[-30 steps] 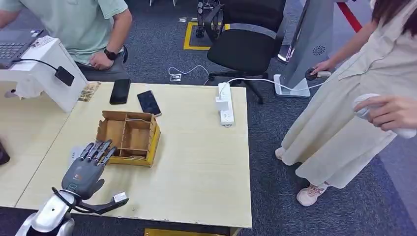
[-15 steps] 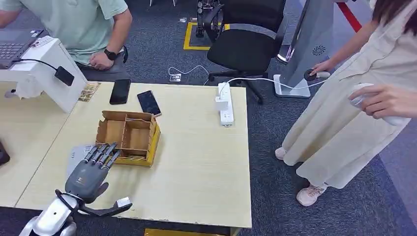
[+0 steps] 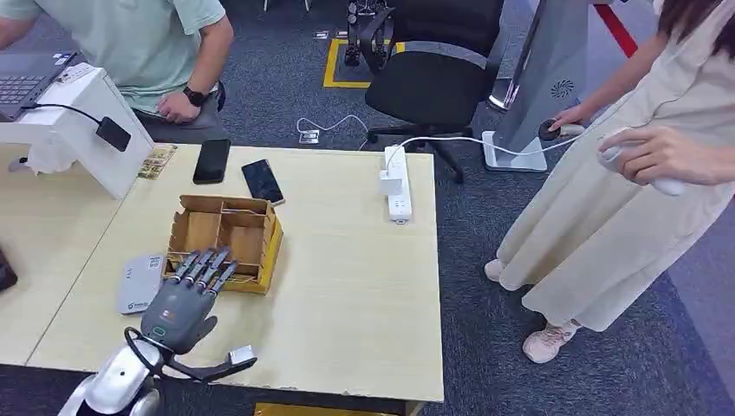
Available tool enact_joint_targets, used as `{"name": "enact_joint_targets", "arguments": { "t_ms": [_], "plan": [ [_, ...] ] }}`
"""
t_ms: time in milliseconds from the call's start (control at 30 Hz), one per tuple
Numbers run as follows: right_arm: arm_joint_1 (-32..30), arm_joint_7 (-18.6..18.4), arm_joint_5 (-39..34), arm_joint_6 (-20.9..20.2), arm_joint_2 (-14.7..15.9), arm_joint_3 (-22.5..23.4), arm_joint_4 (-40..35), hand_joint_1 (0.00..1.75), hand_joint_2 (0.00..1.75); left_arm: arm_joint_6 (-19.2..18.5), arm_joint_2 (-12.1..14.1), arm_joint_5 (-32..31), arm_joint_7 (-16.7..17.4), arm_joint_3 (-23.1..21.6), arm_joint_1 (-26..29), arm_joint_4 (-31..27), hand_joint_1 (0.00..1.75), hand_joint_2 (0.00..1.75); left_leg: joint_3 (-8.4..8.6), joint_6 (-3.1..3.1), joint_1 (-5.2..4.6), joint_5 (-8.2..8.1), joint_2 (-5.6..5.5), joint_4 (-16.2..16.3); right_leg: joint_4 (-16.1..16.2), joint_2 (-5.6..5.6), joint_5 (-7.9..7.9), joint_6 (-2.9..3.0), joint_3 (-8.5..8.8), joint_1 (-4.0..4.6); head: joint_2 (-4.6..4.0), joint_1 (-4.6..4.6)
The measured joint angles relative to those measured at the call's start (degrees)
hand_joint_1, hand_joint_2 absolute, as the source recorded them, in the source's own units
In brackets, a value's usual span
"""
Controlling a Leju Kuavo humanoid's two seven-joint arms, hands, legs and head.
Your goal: Pass the card to the sensor for recognition and then transmit it.
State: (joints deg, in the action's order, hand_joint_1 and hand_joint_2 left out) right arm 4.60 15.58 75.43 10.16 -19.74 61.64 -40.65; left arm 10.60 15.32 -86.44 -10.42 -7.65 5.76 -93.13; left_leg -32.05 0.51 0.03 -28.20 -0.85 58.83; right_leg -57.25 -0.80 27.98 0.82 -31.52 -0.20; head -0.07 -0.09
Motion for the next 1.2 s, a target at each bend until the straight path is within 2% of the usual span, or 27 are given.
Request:
{"name": "enact_joint_targets", "arguments": {
  "t_ms": [133,333,500,867,1200],
  "plan": [
    [0.0,-0.04,-0.09,0.0,0.0,-0.02,0.22,0.0,1.75,1.42,0.02,-0.02,2.86,-2.14,-1.08,0.35,0.0,1.75,0.0,0.0,0.0,0.0,0.0,0.0,0.0,0.0,0.0,0.0,0.0,0.0,0.02,0.02],
    [0.01,-0.5,-0.2,0.0,0.0,-0.17,0.37,0.0,1.75,2.01,2.03,-0.02,6.88,-6.81,-3.39,0.98,0.0,1.75,-0.01,0.0,0.0,0.0,-0.01,0.0,0.0,0.01,0.0,0.0,0.0,0.01,0.0,0.02],
    [0.08,-0.52,-0.61,-0.02,0.0,-0.33,0.61,0.0,1.75,1.16,2.54,-0.02,5.27,-9.55,-5.59,2.93,0.0,1.75,0.0,0.0,0.0,0.0,0.0,0.0,0.0,0.0,0.0,0.0,0.0,0.0,0.02,0.0],
    [0.14,-0.61,-1.05,0.0,0.02,-0.57,1.35,0.0,1.75,-4.2,1.33,0.35,0.5,-10.05,-8.4,6.88,0.0,1.75,0.0,0.0,0.0,0.0,0.0,0.0,0.0,0.0,0.0,0.0,-0.01,0.0,0.02,0.02],
    [0.12,-0.61,-1.38,0.17,0.2,-0.79,2.58,0.0,1.75,-6.32,1.29,0.66,1.57,-10.1,-9.6,9.38,0.0,1.75,-0.01,0.0,0.01,0.0,0.0,0.0,0.0,0.0,0.0,0.0,-0.01,0.01,0.02,0.0]
  ]
}}
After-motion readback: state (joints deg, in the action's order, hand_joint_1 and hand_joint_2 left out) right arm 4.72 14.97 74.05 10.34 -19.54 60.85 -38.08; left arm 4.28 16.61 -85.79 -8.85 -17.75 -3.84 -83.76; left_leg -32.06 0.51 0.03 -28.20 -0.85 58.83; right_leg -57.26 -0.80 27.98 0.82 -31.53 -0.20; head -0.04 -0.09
